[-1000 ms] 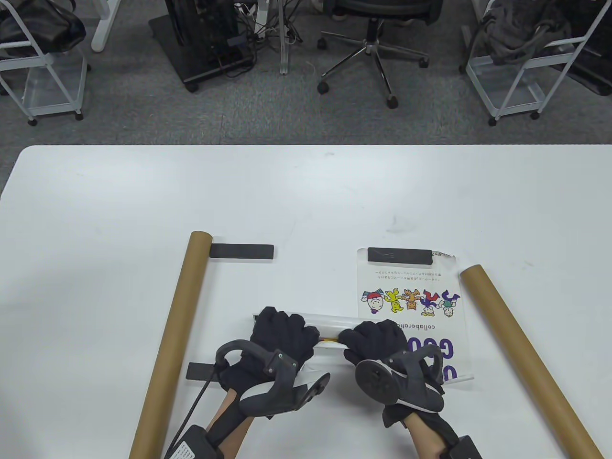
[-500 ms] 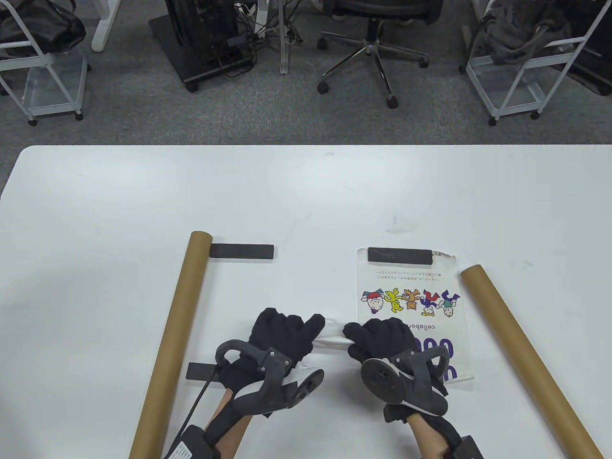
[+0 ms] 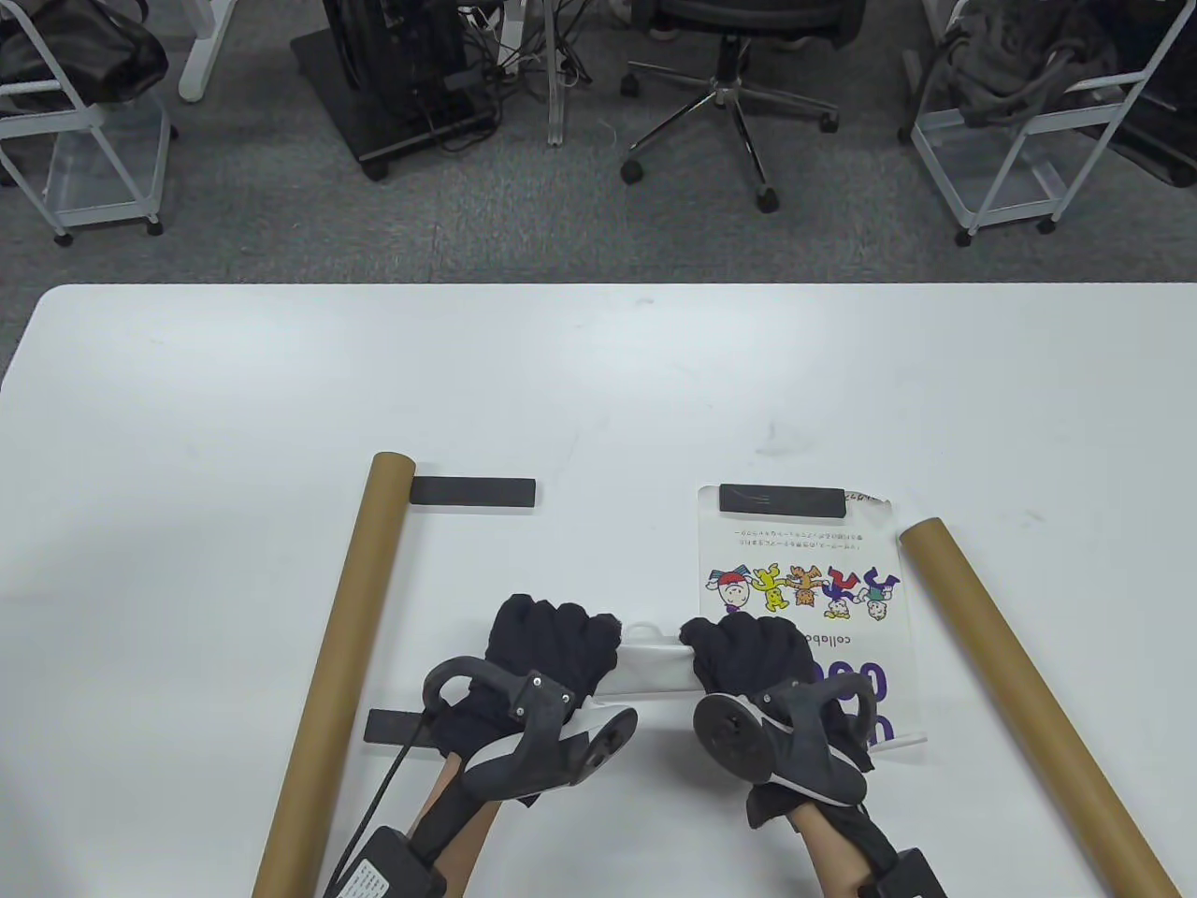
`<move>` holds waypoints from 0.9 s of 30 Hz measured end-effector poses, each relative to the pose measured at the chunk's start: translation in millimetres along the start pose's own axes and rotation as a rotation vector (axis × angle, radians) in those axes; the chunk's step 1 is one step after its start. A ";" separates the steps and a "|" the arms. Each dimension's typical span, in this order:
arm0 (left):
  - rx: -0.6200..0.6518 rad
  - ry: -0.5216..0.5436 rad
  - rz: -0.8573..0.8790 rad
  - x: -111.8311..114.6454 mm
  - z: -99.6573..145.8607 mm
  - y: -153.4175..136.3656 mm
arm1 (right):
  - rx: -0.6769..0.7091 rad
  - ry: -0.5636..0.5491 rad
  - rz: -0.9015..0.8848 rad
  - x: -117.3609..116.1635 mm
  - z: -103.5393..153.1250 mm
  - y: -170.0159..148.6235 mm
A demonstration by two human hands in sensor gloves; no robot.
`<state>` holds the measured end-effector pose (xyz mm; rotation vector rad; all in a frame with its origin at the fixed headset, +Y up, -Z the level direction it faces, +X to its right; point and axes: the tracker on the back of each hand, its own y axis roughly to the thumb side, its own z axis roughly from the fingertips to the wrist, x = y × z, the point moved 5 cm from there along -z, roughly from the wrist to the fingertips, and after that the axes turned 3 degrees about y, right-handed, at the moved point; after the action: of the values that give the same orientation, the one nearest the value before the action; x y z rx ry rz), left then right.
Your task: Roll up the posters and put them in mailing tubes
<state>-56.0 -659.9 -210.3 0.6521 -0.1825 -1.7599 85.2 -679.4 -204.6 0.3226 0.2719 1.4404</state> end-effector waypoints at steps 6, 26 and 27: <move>0.012 -0.030 -0.016 6.0 -1.0 -3.9 | 0.023 0.037 0.085 -2.7 -0.9 5.5; 0.032 -0.043 -0.082 3.9 2.5 13.3 | 0.010 -0.051 0.063 3.6 3.1 1.4; 0.041 -0.030 -0.067 2.9 3.2 13.1 | 0.006 -0.047 0.054 3.0 3.0 0.4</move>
<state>-47.1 -667.2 -202.7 0.6683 -0.2197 -1.8345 86.3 -676.5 -201.6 0.3712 0.2309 1.4829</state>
